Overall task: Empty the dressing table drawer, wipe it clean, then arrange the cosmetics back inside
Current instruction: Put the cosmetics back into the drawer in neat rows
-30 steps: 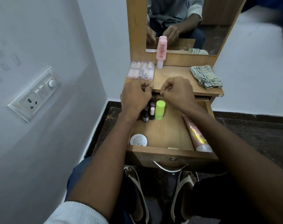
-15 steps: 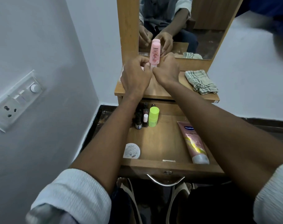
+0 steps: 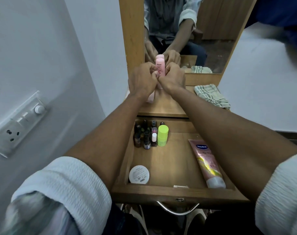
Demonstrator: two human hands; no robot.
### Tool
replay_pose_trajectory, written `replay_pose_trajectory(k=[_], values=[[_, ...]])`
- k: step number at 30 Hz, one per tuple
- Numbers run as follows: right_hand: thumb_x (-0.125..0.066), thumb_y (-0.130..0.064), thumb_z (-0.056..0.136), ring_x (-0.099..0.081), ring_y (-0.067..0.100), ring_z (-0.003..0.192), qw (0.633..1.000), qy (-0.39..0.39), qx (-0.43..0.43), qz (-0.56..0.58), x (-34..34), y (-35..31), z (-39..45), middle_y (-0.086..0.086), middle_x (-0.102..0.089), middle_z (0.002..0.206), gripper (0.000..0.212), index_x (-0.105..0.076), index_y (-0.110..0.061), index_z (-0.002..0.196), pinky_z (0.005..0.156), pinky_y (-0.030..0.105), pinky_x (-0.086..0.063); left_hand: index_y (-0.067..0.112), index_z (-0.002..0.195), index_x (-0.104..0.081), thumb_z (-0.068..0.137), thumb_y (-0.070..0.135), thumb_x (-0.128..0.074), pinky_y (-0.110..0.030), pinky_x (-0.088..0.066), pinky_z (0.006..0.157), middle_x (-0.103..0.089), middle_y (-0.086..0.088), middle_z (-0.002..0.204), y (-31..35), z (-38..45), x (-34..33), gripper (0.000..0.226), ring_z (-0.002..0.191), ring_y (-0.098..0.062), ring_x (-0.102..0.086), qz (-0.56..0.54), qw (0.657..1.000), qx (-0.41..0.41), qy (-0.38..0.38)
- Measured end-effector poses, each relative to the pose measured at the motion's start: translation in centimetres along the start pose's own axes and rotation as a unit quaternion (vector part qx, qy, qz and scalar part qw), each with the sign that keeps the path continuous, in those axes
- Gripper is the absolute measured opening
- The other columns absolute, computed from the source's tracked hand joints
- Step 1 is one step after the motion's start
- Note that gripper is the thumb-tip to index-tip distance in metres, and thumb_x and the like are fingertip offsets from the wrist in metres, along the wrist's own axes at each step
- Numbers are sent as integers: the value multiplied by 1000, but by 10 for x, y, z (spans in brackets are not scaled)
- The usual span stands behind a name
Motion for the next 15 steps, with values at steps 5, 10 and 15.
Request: replay_pose_trajectory(k=[5, 10, 15], values=[[-83, -34, 81, -66, 14, 90, 999, -10, 33, 36, 19, 0, -11, -5, -65, 92, 33, -62, -14, 97, 67, 27, -54, 31, 120, -74, 99, 31, -71, -40, -59, 90, -77, 13, 113, -3, -10, 9, 21, 104, -11, -71, -25, 1000, 11, 13], [-86, -27, 78, -70, 16, 84, 994, -33, 71, 82, 45, 9, -45, -4, -70, 90, 29, -62, -19, 92, 71, 40, -61, 31, 128, -71, 99, 33, -70, -35, -55, 85, -74, 13, 112, 5, -38, 16, 29, 101, -10, -70, -70, 997, -10, -10], [-87, -25, 80, -76, 21, 77, 981, -105, 45, 157, 65, 36, -93, 3, -76, 86, 31, -65, -10, 95, 69, 51, -64, 29, 126, -73, 100, 34, -68, -38, -61, 80, -76, 11, 104, 19, -72, 13, 27, 86, -8, -72, -141, 987, -52, -64]])
Point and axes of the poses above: each hand's wrist, its own z-axis towards the middle knuckle, its own x-axis out of the back of the hand, y = z × x, the point moved 9 cm from there along z, towards the middle knuckle
